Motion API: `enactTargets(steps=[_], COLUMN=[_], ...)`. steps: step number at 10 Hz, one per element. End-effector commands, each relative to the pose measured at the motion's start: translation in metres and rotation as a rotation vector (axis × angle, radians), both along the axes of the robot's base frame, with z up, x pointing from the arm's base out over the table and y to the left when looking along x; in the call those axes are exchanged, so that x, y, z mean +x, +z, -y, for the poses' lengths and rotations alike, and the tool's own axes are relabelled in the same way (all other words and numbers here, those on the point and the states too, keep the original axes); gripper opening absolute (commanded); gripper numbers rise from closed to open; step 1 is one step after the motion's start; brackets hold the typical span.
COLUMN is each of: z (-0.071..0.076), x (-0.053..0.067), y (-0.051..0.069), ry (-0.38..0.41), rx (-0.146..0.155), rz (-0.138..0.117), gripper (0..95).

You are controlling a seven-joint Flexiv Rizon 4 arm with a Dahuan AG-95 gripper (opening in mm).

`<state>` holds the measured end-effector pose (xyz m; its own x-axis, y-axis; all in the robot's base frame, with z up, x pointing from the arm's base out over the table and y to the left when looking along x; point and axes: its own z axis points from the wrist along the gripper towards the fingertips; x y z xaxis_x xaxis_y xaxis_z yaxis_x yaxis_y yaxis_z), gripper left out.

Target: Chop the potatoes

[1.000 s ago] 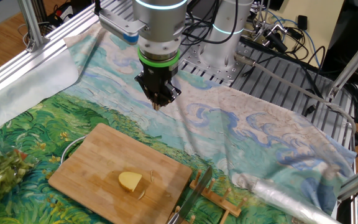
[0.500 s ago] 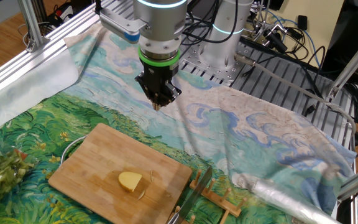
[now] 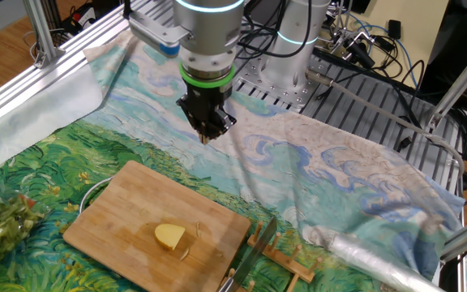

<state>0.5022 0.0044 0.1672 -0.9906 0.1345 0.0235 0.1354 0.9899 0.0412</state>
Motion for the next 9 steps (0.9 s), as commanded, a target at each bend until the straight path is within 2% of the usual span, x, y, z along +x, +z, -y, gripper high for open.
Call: enactTargets(steps=[1, 3, 5, 9], z=[-0.011, -0.030, -0.042, -0.080], x=[0.008, 0.022, 0.033, 0.061], y=[-0.007, -0.016, -0.021, -0.035], ry=[0.006, -0.026, -0.047, -0.068], rx=[-0.010, -0.011, -0.010, -0.011], rz=[0.017, 0.022, 0.027, 0.025], gripper=[0.0, 0.0, 0.0, 0.0])
